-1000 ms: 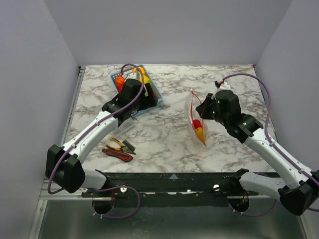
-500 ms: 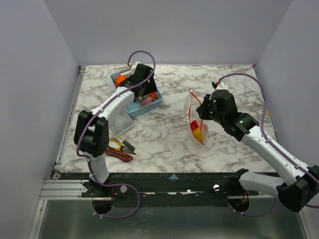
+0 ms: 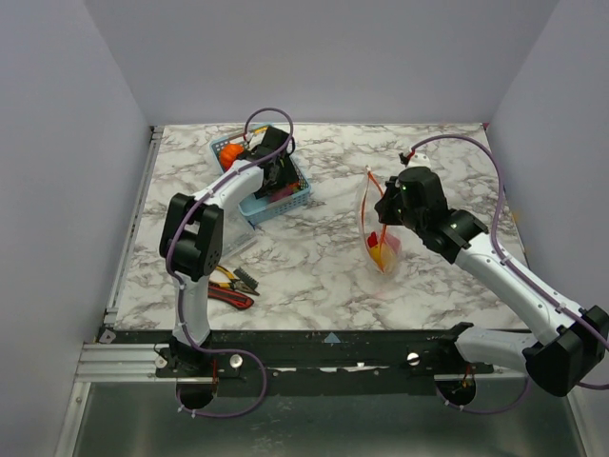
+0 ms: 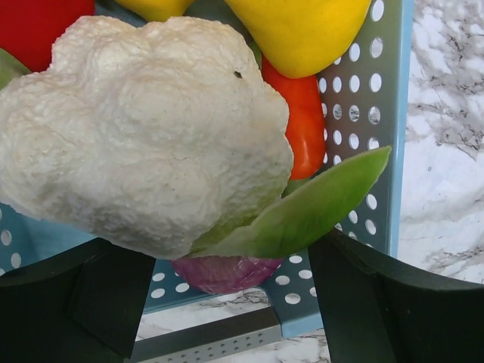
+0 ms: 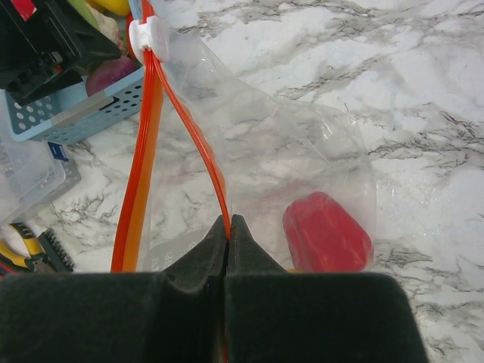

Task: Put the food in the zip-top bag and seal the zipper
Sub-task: Pick up the fake vegetable from the bin.

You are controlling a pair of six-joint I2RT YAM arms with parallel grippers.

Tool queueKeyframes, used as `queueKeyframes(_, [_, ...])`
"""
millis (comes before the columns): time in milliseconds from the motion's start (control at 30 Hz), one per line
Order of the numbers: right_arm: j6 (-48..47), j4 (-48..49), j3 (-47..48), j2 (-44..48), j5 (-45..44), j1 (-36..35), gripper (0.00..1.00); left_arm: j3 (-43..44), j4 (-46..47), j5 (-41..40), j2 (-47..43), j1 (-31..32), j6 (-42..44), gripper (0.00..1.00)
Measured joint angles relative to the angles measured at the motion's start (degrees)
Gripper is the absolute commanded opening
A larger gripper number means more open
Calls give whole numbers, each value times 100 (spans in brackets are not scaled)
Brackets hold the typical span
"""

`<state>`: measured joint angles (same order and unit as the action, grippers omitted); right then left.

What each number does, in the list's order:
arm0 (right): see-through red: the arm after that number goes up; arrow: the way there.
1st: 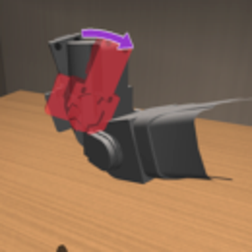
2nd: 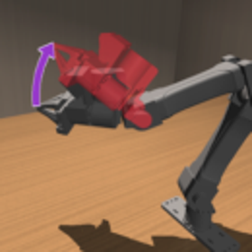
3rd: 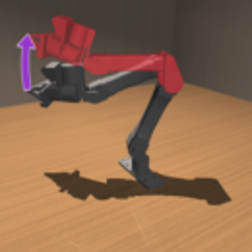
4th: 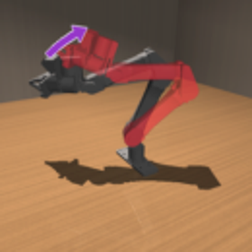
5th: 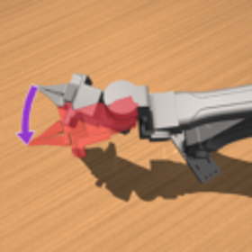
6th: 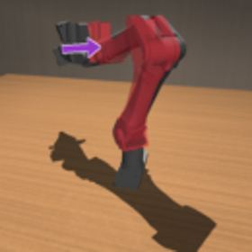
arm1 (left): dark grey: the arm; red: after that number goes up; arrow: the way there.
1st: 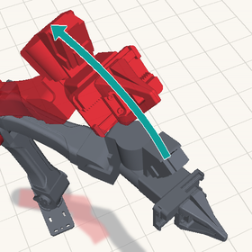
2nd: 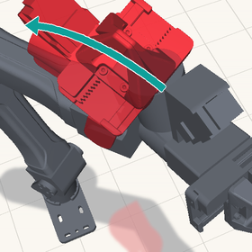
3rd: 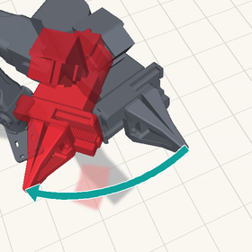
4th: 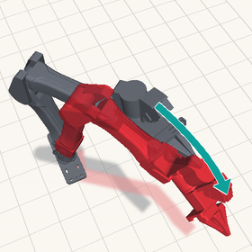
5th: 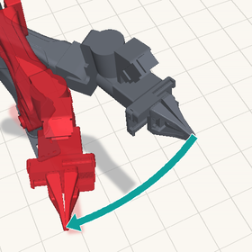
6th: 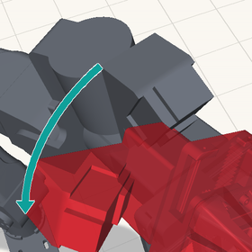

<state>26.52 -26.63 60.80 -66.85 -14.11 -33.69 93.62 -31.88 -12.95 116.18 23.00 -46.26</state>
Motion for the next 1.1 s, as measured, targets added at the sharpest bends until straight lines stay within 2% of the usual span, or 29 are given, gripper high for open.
queueKeyframes(233, [-7,0,0,0,0,0,0,197,-334,98,258,0,-173,70])
queueKeyframes(400, [-7,2,0,0,0,0,0,85,-240,118,275,0,-280,66])
queueKeyframes(500, [-7,2,0,-2,2,0,0,17,-179,101,227,0,-291,56])
queueKeyframes(733, [-7,2,0,0,2,0,0,-155,-107,63,76,9,-173,39])
queueKeyframes(1100, [-4,2,-2,4,57,0,0,-955,15,37,-1320,66,101,17])
